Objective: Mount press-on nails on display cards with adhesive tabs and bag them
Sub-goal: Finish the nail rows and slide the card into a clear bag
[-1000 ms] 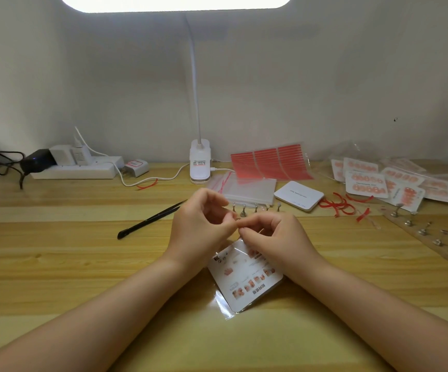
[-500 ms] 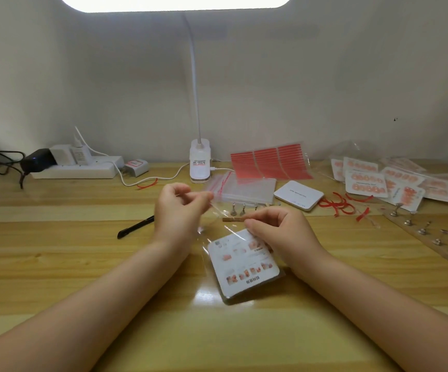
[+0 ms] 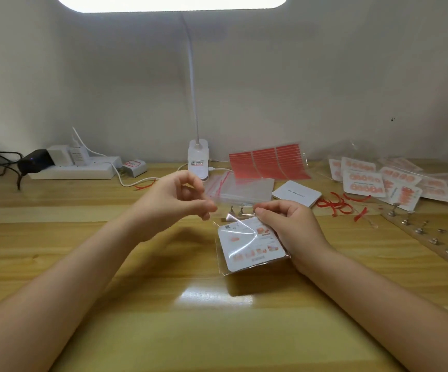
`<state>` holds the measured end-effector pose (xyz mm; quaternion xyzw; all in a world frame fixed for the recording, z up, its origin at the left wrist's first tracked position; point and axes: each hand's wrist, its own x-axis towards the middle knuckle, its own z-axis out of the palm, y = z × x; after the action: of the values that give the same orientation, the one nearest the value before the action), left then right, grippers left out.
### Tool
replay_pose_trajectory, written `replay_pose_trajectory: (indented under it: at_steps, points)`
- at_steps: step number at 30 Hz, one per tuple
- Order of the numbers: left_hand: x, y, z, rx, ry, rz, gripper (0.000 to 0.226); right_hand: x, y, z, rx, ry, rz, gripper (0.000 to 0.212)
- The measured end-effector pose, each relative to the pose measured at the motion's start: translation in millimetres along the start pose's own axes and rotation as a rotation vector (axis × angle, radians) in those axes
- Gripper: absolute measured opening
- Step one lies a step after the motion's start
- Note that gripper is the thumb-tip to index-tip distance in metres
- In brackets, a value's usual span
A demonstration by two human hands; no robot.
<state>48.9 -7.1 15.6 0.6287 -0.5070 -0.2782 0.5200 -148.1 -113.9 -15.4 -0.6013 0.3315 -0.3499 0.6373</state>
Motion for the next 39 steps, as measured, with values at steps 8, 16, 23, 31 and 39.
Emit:
replay_pose_trajectory:
  at_steps: [8, 16, 23, 31, 39]
  points:
    - [0.3, -9.3, 6.5, 0.944, 0.011, 0.33, 0.039, -0.1, 1.3, -0.2, -0.036, 0.007, -0.02, 0.008]
    - [0.4, -11.2, 5.5, 0.805, 0.333, 0.319, 0.024, -0.6, -0.3, 1.8, 0.01, 0.003, 0.004, 0.004]
    - [4.9, -8.2, -1.7, -0.113, 0.428, -0.108, 0.036, 1.0, 2.4, 0.1, -0.029, -0.004, -0.013, 0.003]
    - [5.7, -7.6, -4.7, -0.357, 0.486, -0.141, 0.035, -4.4, 10.0, 5.0, -0.621, -0.002, -0.261, 0.03]
    - [-4.6, 11.9, 25.5, -0.201, 0.343, -0.023, 0.037, -17.1, -7.0, 5.2, -1.291, 0.051, -0.615, 0.045]
